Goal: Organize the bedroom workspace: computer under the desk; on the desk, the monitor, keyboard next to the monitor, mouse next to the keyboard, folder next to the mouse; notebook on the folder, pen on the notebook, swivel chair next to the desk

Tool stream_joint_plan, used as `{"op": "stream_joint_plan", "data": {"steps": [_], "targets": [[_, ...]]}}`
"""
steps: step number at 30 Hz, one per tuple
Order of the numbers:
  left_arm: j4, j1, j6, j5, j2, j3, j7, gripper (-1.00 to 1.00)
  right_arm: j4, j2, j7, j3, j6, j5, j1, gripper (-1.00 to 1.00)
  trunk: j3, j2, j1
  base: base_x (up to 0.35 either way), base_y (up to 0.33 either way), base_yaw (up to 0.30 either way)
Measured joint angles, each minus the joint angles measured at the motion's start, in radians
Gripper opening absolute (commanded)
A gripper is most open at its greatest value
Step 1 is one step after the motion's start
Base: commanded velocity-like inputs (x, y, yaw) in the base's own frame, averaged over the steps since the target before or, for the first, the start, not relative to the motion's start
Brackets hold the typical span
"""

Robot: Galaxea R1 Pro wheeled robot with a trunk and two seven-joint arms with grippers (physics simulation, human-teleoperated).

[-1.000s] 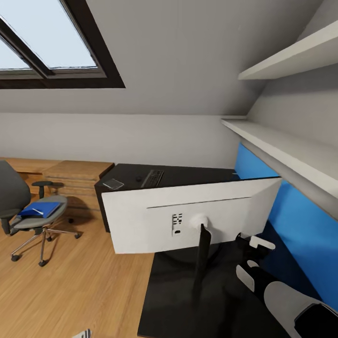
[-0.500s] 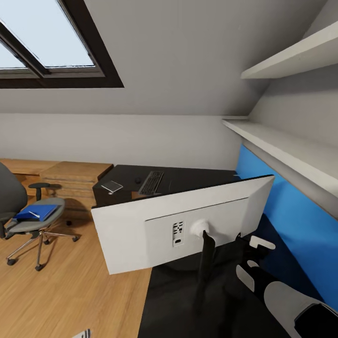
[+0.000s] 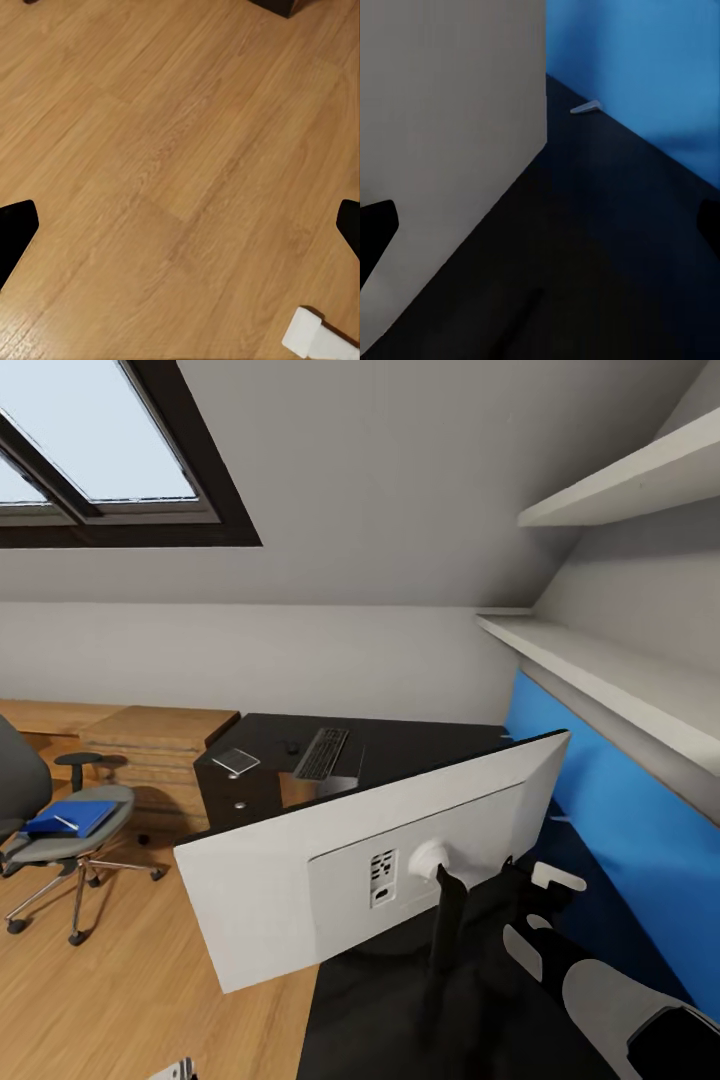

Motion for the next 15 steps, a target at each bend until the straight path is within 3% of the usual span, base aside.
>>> {"op": "stream_joint_plan", "data": {"steps": [6, 15], "targets": [[0.0, 0.0, -0.002, 0.0, 0.0, 0.0, 0.0, 1.0, 0.0, 0.0, 0.0, 0.0, 0.0, 0.0, 0.0, 1.0, 0.0, 0.0, 0.0, -0.09, 0.001, 0.0], [0.0, 0.0, -0.002, 0.0, 0.0, 0.0, 0.0, 1.0, 0.0, 0.0, 0.0, 0.0, 0.0, 0.0, 0.0, 1.0, 0.0, 0.0, 0.001, -0.3, 0.0, 0.0]]}}
